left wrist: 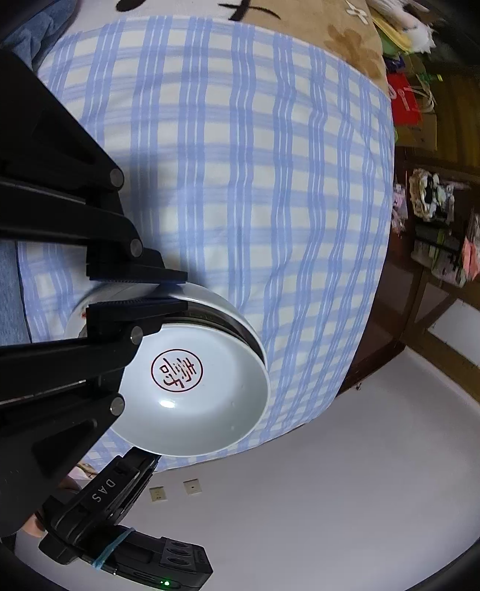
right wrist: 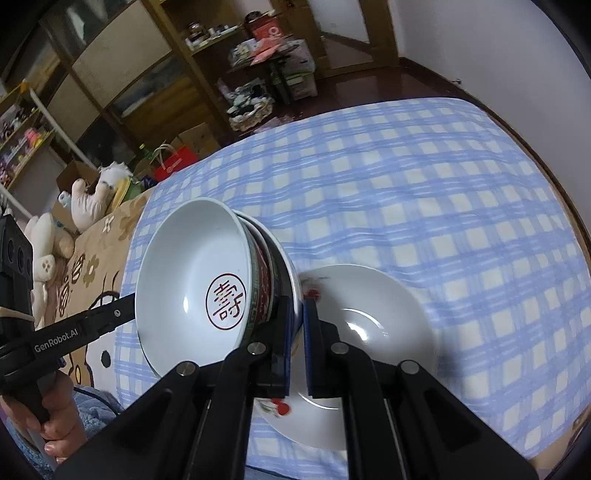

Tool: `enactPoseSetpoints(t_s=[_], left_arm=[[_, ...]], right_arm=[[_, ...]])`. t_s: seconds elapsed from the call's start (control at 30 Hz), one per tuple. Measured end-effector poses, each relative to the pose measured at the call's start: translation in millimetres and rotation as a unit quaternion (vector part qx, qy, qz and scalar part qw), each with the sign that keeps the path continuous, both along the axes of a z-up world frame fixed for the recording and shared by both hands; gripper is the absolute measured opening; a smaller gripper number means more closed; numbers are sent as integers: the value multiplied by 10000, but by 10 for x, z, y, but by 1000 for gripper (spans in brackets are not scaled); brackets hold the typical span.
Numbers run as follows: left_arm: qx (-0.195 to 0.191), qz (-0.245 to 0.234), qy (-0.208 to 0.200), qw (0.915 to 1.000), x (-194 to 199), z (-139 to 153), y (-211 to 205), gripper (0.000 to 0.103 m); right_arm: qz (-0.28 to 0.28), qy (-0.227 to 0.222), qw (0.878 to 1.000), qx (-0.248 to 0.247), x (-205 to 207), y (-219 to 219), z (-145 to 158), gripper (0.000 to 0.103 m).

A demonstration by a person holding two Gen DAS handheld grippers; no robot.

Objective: Organize plates and bowls
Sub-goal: 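Lift and carry the bowl stack with both grippers over the cherry plate stack, then lower the bowl stack onto the cherry plates and open both grippers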

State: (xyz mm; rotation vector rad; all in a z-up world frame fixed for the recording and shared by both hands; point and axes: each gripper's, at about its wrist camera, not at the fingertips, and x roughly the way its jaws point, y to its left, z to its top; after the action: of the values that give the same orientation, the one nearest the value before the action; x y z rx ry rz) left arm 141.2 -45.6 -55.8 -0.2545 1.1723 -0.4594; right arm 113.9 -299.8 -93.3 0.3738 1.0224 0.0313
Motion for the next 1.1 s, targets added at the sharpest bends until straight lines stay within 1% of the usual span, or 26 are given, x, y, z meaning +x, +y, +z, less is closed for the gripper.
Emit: enactPoseSetpoints(t_s=[0.07, 0.2, 0.4, 0.63, 0.83, 1.1], left_arm=[[0, -70, -43, 10000, -50, -5, -119, 7], [-30, -194, 60, 9998, -109, -110, -296, 7], [12, -336, 86, 9994, -168, -281, -457, 6], [123, -423, 175, 9989, -199, -460, -571, 6], [257, -509, 288, 9980, -192, -615, -657, 5], [264, -511, 266, 9980, -181, -636, -674, 5]], right_arm=[[-71, 24, 10000, 17, -57, -99, -12, 8], [-142, 124, 9998, -60, -145, -244, -67, 8], [-298, 281, 9992, -7, -245, -393, -260, 8], [-357, 453, 9983, -50, -302, -462, -444, 8], [-455, 567, 9974, 16, -338, -519, -583, 8], [-420, 515, 9978, 21, -317, -528, -607, 8]])
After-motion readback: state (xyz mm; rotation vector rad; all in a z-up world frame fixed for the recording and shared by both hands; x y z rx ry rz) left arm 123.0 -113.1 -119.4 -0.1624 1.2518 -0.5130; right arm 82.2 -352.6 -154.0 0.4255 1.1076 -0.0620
